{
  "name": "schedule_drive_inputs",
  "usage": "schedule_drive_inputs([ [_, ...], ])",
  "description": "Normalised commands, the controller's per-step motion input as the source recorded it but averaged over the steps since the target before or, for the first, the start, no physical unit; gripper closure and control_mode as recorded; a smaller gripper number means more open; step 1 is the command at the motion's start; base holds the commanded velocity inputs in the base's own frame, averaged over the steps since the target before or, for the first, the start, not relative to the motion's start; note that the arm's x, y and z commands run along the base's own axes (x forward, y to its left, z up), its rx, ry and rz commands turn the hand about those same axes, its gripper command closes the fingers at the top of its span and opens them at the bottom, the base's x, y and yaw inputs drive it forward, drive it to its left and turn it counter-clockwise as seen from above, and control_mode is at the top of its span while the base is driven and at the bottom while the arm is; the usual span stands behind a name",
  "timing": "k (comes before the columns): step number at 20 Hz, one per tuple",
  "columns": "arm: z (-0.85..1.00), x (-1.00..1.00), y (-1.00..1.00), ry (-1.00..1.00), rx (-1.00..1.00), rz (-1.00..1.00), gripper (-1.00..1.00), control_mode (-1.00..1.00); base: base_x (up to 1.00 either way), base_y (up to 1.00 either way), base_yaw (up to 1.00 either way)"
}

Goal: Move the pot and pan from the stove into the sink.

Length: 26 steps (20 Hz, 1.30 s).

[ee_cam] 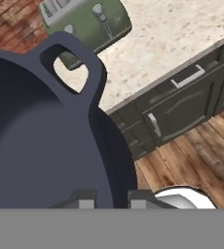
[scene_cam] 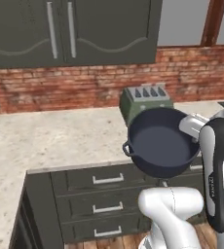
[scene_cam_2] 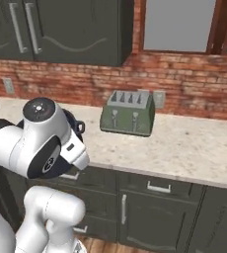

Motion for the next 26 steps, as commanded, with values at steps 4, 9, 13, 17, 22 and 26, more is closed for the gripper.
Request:
schedule_drive_inputs([
  [4,0.0,0.0,0.0,0.0,0.0,0.0,1.0,1.0,0.03,-1.0,0.0],
  [9,0.0,0.0,0.0,0.0,0.0,0.0,1.0,1.0,0.0,-1.0,0.0],
  [13,0.0,0.0,0.0,0.0,0.0,0.0,1.0,1.0,0.0,-1.0,0.0],
  [17,0.0,0.0,0.0,0.0,0.0,0.0,1.0,1.0,0.05,-1.0,0.0],
  [22,0.0,0.0,0.0,0.0,0.0,0.0,1.0,1.0,0.13,-1.0,0.0],
  [26,0.0,0.0,0.0,0.0,0.0,0.0,1.0,1.0,0.15,-1.0,0.0],
])
